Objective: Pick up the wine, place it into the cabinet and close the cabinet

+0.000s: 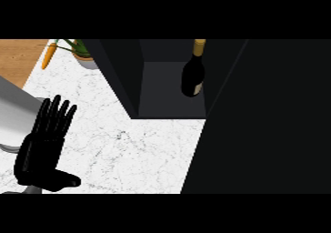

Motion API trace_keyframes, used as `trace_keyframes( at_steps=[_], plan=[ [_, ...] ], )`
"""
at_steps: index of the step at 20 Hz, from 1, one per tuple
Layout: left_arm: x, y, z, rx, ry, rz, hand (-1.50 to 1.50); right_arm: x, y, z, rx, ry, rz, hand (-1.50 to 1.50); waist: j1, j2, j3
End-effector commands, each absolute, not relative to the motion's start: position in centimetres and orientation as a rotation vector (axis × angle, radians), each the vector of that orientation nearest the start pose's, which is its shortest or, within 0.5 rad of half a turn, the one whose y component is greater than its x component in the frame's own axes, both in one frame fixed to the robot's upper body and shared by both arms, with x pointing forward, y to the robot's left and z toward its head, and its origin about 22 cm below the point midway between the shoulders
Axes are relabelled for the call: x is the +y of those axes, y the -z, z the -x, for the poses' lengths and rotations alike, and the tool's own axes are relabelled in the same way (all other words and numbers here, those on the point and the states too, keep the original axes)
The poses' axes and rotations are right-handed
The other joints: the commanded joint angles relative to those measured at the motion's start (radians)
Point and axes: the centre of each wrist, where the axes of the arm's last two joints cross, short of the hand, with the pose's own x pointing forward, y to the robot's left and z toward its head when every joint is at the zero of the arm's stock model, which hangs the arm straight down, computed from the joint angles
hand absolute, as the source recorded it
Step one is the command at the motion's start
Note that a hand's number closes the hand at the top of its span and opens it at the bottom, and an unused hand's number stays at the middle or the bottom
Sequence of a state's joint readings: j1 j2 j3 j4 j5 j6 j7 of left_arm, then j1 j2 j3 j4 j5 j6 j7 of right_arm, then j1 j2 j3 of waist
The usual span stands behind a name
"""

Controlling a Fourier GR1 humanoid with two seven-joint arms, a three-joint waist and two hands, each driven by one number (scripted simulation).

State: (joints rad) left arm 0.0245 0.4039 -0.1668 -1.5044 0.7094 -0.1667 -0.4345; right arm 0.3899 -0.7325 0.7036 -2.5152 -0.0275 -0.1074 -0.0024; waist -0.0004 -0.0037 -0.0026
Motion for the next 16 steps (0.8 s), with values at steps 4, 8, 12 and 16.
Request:
trace_keyframes(
  at_steps=[4,8,12,16],
  plan=[
    [32.6,-1.2,-22.4,-1.848,-0.142,0.434,-1.50,-18.8,-19.3,-5.4,-1.807,-0.669,-0.574,1.50,0.012,0.002,-0.001],
    [34.3,-0.8,-22.4,-1.840,-0.138,0.413,-1.50,-18.1,-18.9,-5.6,-1.788,-0.698,-0.623,1.50,0.010,0.003,-0.002],
    [34.5,-2.4,-22.9,-1.841,-0.101,0.443,-1.50,-17.7,-18.6,-6.4,-1.817,-0.672,-0.643,1.50,0.022,0.005,-0.003],
    [35.4,-2.1,-22.5,-1.835,-0.105,0.460,-1.50,-17.0,-18.0,-7.4,-1.807,-0.649,-0.677,1.50,0.045,0.008,-0.005]
  ],
)
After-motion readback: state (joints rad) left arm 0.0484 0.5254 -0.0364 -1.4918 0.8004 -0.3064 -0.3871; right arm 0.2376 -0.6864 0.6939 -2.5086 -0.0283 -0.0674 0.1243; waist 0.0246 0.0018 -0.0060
